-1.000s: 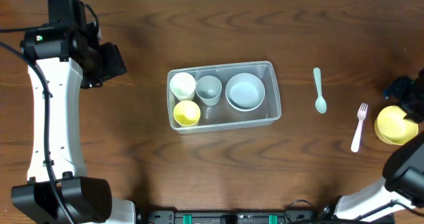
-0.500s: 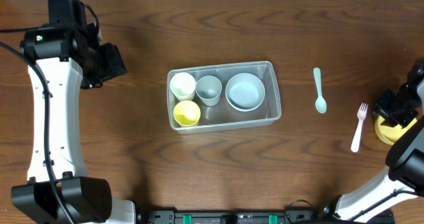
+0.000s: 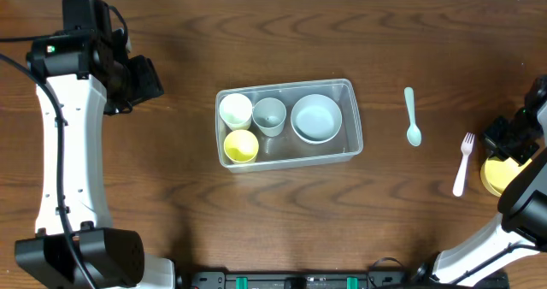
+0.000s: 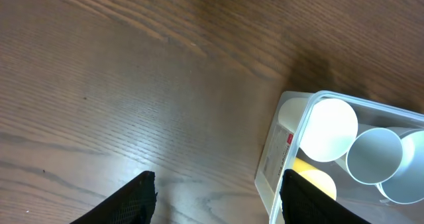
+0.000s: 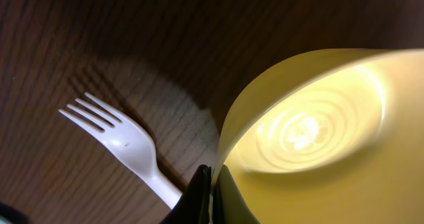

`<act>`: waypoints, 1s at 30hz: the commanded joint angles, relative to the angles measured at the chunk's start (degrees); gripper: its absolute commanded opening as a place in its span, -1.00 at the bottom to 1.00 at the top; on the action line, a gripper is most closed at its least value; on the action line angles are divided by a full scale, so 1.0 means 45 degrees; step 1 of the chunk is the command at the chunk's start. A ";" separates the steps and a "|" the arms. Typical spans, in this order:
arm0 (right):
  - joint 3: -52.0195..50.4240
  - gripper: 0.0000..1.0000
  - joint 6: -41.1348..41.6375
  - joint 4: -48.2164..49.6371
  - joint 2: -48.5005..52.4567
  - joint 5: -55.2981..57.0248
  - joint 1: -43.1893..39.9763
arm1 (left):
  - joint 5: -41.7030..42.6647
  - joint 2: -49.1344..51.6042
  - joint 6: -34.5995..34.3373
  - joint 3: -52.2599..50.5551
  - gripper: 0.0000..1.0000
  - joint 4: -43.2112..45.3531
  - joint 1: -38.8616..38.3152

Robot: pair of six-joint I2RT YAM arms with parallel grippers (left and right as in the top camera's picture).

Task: Pack container
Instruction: 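Move the right gripper to the yellow bowl and grasp it, then stack the yellow bowl onto the white bowl in the container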

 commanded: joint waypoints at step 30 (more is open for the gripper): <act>0.4731 -0.98 -0.6980 -0.1394 -0.1651 -0.1613 1.3551 | -0.0058 0.0010 -0.0068 -0.0078 0.22 -0.0053 0.0034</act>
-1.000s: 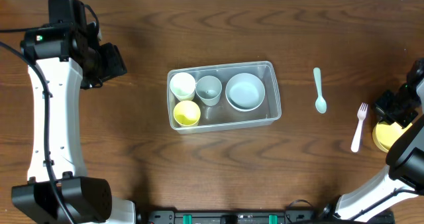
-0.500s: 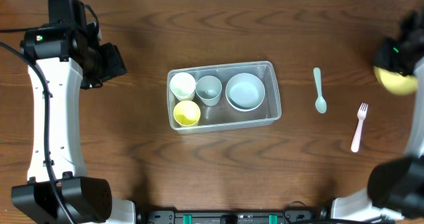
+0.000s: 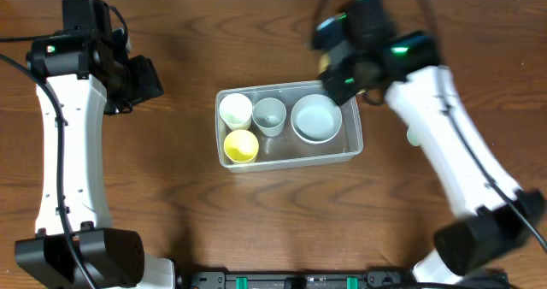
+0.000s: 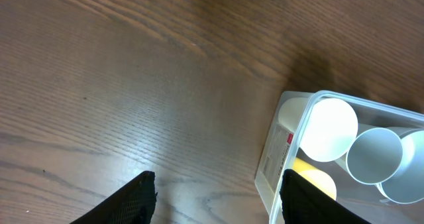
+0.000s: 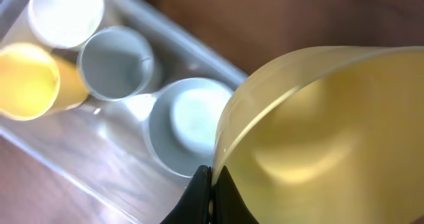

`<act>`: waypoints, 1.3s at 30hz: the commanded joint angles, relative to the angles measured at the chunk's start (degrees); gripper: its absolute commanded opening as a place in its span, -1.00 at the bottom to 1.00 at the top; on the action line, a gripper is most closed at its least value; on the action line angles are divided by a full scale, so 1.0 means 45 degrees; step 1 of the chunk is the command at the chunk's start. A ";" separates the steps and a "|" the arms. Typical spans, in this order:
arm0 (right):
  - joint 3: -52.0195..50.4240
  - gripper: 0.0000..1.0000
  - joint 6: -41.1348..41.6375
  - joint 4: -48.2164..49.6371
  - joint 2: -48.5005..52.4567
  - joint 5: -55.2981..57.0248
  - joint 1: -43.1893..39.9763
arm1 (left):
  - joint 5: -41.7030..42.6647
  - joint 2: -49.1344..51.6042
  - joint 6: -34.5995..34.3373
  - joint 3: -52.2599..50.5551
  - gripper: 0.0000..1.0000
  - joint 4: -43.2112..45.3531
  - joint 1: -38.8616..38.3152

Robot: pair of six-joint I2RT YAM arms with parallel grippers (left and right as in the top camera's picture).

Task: Pack container
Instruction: 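Stack the yellow bowl onto the white bowl in the container, then reach the right gripper to the mint-green spoon and grasp it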

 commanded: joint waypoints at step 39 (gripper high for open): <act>-0.0063 0.24 0.4085 0.0680 -0.1365 0.2837 -0.4459 | -0.0063 0.0015 -0.0068 -0.0078 0.22 -0.0112 0.0029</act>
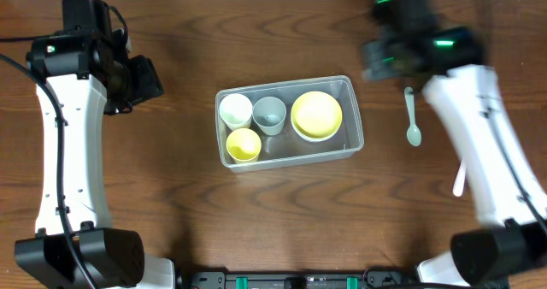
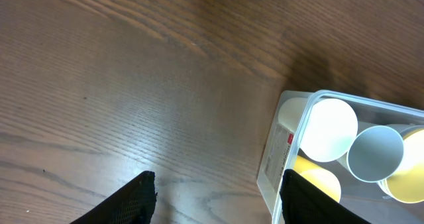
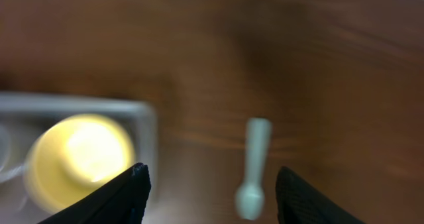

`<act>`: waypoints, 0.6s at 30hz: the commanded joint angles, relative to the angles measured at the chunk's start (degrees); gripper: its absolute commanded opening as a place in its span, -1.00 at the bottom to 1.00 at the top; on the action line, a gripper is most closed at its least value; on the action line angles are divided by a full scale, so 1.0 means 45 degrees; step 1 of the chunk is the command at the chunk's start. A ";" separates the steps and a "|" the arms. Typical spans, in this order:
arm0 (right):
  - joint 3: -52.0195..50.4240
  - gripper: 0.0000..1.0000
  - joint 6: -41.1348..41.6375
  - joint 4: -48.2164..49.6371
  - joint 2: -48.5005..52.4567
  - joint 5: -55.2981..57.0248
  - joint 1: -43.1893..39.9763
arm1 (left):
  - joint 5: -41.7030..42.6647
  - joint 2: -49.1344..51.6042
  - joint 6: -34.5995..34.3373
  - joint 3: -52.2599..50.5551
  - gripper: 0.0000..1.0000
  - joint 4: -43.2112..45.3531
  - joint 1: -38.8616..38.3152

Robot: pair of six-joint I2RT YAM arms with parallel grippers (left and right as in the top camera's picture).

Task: Pack container
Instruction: 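Reach the right gripper to the mint-green spoon and grasp it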

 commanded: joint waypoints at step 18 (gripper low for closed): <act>-0.0243 0.34 0.0738 -0.1156 0.5960 -0.1579 -0.3687 | -0.0063 0.0015 -0.0068 -0.0078 0.23 -0.0272 0.0034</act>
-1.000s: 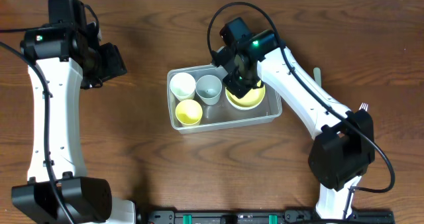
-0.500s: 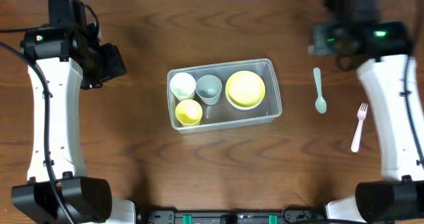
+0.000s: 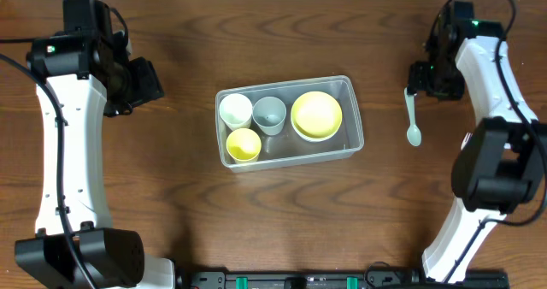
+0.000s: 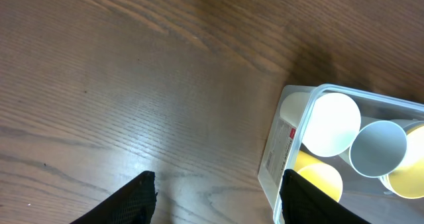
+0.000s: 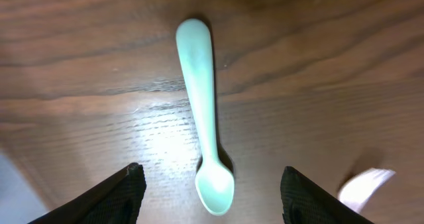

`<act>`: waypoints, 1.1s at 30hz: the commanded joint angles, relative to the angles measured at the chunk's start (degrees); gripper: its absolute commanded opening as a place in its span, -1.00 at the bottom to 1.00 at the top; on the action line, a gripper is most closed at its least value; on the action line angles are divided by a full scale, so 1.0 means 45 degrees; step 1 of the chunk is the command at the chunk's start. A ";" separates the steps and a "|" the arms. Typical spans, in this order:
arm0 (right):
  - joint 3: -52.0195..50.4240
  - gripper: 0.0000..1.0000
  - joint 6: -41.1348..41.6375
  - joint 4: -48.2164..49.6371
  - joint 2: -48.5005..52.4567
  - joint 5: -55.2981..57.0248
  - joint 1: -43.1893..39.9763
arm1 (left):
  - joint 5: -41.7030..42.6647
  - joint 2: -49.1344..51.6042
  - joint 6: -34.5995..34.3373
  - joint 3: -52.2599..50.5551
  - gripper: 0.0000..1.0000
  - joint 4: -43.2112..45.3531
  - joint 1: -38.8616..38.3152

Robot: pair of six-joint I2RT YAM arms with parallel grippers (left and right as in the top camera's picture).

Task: Pack container
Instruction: 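Reach the right gripper to the mint-green spoon and grasp it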

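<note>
The clear container [image 3: 357,126] [image 4: 278,151] stands mid-table. It holds a white cup [image 3: 235,110], a grey-blue cup [image 3: 269,114], a yellow cup [image 3: 243,144] and a yellow bowl [image 3: 316,115]. A mint green spoon [image 3: 413,118] [image 5: 204,144] lies on the wood to its right, bowl end toward the front. My right gripper [image 3: 425,79] [image 5: 211,197] is open just above the spoon, its fingers either side of the bowl end. My left gripper [image 3: 137,82] [image 4: 215,204] is open over bare wood left of the container.
A white sliver of the fork [image 5: 368,184] shows at the right of the right wrist view; in the overhead view my right arm hides it. The wooden table's far edge runs behind both arms.
My right gripper was open over the table between the container and the spoon; now it sits low over the spoon with its fingers straddling it. The left arm has barely shifted.
My right gripper was shut on the yellow bowl at the table's right edge, beside the fork. Then it held the bowl over the container. Then the bowl lay in the container's pale bowl and the gripper was open, clear of it. Now it is over the spoon.
</note>
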 commanded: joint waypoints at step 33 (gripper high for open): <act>-0.1073 -0.17 0.0155 -0.0180 0.2482 -0.0175 -0.0073 | -0.0058 0.0010 -0.0068 -0.0078 0.22 -0.0049 0.0034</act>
